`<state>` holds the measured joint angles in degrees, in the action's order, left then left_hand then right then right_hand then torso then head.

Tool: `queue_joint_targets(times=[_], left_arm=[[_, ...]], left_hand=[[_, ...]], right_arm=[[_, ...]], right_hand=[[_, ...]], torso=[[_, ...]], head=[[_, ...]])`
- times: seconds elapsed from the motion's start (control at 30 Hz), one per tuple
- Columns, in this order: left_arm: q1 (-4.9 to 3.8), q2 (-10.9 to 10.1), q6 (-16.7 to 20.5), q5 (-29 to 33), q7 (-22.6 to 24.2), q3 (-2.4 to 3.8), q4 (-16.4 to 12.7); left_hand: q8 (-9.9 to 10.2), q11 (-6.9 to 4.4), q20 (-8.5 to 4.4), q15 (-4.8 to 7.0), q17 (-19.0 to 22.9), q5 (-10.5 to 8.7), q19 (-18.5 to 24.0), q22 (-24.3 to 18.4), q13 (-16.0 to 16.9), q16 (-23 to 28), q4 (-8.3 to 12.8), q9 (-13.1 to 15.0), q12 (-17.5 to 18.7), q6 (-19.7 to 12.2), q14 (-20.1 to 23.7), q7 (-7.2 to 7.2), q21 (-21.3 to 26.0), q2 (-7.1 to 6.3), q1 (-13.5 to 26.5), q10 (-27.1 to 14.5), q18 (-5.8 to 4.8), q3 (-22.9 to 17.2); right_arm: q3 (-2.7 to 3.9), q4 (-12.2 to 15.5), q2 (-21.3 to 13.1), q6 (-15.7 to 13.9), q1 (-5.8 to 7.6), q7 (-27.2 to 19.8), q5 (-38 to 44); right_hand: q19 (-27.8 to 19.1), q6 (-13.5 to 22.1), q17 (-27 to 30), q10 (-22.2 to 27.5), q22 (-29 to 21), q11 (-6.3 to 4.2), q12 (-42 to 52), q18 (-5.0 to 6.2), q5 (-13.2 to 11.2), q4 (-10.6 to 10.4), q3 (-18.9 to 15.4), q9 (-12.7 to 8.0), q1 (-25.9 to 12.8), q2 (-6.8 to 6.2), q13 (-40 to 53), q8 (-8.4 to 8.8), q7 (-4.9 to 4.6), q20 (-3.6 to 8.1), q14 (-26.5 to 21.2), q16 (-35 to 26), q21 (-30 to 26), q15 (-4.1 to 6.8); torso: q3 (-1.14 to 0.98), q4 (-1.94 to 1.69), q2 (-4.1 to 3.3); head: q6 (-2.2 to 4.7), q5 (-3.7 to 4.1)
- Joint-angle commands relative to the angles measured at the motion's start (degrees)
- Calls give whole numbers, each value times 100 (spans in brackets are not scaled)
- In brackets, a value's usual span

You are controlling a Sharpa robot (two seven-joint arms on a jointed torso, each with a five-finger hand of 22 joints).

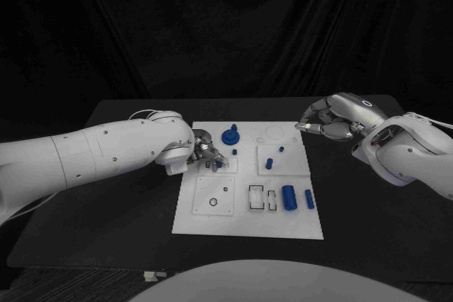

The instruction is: Assemble the parts on the task board

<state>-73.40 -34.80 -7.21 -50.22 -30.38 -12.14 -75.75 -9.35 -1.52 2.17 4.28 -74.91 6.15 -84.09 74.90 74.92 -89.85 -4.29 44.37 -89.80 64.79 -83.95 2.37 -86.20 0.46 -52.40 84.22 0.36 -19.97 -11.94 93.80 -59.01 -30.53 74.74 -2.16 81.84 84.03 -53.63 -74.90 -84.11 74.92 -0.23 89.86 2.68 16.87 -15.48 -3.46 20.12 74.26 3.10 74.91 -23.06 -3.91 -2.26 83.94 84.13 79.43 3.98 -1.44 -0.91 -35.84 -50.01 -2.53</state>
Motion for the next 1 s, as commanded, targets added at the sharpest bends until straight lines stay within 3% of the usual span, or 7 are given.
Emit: queue_joint_targets(times=[0.03, 0.5, 0.73, 0.87, 1.0], left_arm=[[16, 21, -126, 29, -2, -4, 0], [20, 31, -143, 29, -66, -4, 33], [17, -84, -32, 29, -137, -2, -60], [-34, -246, 77, 29, -155, -1, -210], [-165, -419, 261, -92, -59, 0, -379]], left_hand=[[-14, 8, 40, -32, -1509, -82, -161, 1137, 1508, -15, -77, 36, -20, 65, -605, -12, 31, 14, 62, 578, 115, 148], [-222, -18, 15, -5, -1509, -307, -152, 1138, 1508, -15, -534, 448, -20, 19, -605, -40, 63, 50, 220, 578, 121, 738], [-329, -35, 1, 10, -1509, -324, -185, 1164, 1508, -15, -719, 632, -20, 15, -605, -59, 43, 11, 299, 578, 113, 1005], [-365, -43, -6, 18, -1509, -326, -192, 1170, 1508, -15, -766, 689, -20, 15, -605, -67, 40, -6, 302, 578, 111, 1086], [-429, -60, -17, 31, -1509, -319, -226, 1197, 1508, -15, -780, 773, -20, 35, -605, -87, 10, -19, 225, 578, 101, 1165]], right_arm=[[4, -1, -3, 52, -16, 114, 11], [4, -2, -10, 65, -18, 118, 11], [4, 18, -38, 53, -18, 117, 11], [4, 44, -68, 21, -17, 111, 11], [4, 67, -101, -22, -16, 98, 11]], right_hand=[[152, 45, -207, -589, 1154, -12, 14, -2, 21, 17, 0, 0, 66, 3, 1509, 35, -11, 9, 367, -25, -29, 15], [149, 43, -204, -589, 1151, -11, 14, 0, 26, 13, -3, -1, 65, 0, 1509, 38, -13, 8, 366, -26, -39, 14], [149, 44, -199, -589, 1151, -10, 14, 0, 26, 11, -6, -1, 63, -2, 1509, 39, -15, 8, 365, -29, -39, 14], [145, 45, -194, -589, 1149, -8, 14, 2, 25, 5, -12, -2, 56, -7, 1509, 42, -17, 7, 364, -31, -48, 13], [146, 46, -196, -589, 1149, -5, 14, 2, 23, -9, -23, -4, 40, -14, 1509, 46, -21, 6, 365, -31, -48, 11]], torso=[[-1, 0, -2], [0, 1, 1], [-1, -2, -2], [2, 0, -2], [1, 0, 0]], head=[[1, -6], [1, -17], [1, -60], [1, -54], [1, -45]])
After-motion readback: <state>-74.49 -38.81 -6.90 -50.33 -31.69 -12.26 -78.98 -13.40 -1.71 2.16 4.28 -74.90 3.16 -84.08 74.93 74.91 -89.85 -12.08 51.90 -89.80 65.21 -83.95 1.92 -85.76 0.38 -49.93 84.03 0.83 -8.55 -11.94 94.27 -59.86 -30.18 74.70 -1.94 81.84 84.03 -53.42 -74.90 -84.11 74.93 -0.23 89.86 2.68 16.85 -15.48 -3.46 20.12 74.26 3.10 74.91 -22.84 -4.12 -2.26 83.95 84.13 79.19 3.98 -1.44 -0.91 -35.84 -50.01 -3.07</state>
